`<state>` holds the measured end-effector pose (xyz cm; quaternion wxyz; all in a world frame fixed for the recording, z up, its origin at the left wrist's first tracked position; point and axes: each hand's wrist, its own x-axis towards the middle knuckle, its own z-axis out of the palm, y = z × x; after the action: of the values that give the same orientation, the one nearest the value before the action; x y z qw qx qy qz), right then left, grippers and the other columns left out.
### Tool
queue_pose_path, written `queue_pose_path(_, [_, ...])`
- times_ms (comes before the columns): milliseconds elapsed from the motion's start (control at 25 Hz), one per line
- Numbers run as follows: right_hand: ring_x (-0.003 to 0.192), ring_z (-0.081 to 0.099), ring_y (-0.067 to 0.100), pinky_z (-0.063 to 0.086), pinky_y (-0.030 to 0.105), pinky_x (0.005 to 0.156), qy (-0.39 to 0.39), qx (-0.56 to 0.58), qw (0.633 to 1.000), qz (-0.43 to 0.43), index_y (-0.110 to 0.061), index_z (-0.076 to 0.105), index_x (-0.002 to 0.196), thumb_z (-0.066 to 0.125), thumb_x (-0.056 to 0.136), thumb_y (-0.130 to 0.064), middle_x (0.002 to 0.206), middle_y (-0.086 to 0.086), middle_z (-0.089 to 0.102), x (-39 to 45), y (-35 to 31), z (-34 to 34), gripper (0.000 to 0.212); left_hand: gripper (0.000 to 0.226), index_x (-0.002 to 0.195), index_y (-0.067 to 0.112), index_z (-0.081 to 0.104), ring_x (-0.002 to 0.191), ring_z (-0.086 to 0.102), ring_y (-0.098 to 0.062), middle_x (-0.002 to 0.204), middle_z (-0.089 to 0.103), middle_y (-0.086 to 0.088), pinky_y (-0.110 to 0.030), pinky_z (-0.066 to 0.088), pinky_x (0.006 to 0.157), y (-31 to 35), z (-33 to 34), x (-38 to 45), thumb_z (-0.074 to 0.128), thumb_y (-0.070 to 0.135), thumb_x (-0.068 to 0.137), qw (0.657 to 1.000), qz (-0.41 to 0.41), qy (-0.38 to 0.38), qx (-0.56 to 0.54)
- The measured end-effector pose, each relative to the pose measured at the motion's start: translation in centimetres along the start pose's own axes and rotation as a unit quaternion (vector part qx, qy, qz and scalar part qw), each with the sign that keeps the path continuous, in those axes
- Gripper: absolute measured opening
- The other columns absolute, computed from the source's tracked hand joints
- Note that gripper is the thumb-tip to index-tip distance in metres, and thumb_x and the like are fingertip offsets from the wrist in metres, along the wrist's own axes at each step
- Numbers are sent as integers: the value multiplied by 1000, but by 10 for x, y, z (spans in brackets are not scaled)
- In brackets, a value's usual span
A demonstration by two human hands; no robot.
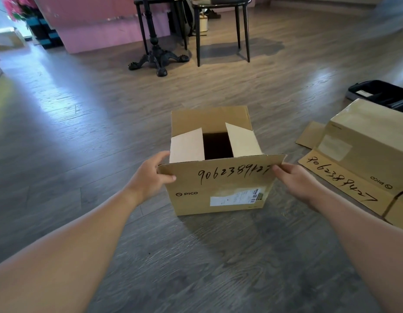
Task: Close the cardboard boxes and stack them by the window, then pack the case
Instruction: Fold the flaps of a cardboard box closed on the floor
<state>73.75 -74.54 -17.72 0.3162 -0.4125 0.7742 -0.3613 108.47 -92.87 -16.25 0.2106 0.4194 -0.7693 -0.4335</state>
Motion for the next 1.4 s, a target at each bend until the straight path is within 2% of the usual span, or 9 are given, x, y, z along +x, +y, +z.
queue_pose_path(240, [109,57,14,40,37,97,1,58,998,18,-39,58,113,45,105,-40,113,-16,64,7,8,15,15,92,146,16,41,122,58,-16,127,66,3,-46,37,114,-7,13,9,83,45,69,989,-109,-46,-92])
queue_pose_path(560, [107,61,23,48,37,81,104,-90,991,-3,-27,45,137,61,97,-29,122,-2,62,17,-3,35,43,91,149,23,24,114,53,-13,127,52,13,-37,47,97,-10,33,20,81,39,80,989,-100,104,18])
queue_pose_path(680, [98,58,18,52,39,78,130,-166,977,-41,-35,28,151,64,95,-25,118,-9,54,15,-6,45,67,70,138,22,35,111,54,-20,121,55,2,-32,44,83,-10,45,27,78,28,83,987,-66,117,84])
queue_pose_path(760, [109,57,21,50,40,88,96,-240,964,-66,-27,35,153,60,98,-25,130,-6,54,17,-2,47,60,63,133,20,40,111,50,-24,116,52,-4,-38,47,88,-11,48,28,77,24,83,984,-74,106,118])
queue_pose_path(880, [118,56,29,47,42,94,75,-279,956,-56,-13,55,141,55,100,-26,138,6,53,13,1,43,43,40,120,17,54,111,49,-28,110,54,-4,-40,43,93,-8,52,29,71,22,83,977,-75,60,191])
queue_pose_path(1000, [74,62,26,51,32,64,124,-308,934,-131,-10,71,88,50,97,-23,93,4,64,-10,10,42,26,39,117,19,61,109,46,-24,109,57,1,-36,35,89,-1,60,26,72,38,85,971,-73,57,222])
queue_pose_path(1080, [46,49,24,43,27,44,163,-334,914,-164,-15,48,56,53,91,-20,62,-3,50,-26,18,35,35,53,126,19,58,115,43,-26,116,50,-2,-39,38,92,4,65,25,74,46,83,971,-83,54,218])
queue_pose_path(1240, [39,35,18,27,20,43,171,-404,890,-121,-19,33,53,63,85,-16,54,-8,34,-42,30,9,44,80,138,30,53,110,46,-23,123,38,-2,-44,43,103,16,75,19,82,59,69,966,-70,-66,242])
queue_pose_path(1400, [60,49,22,41,30,52,173,-415,891,-61,-21,37,58,51,89,-22,65,-4,44,-22,36,-8,35,87,143,28,53,127,47,-28,137,44,-4,-47,41,111,29,87,19,86,55,67,957,-40,-148,245])
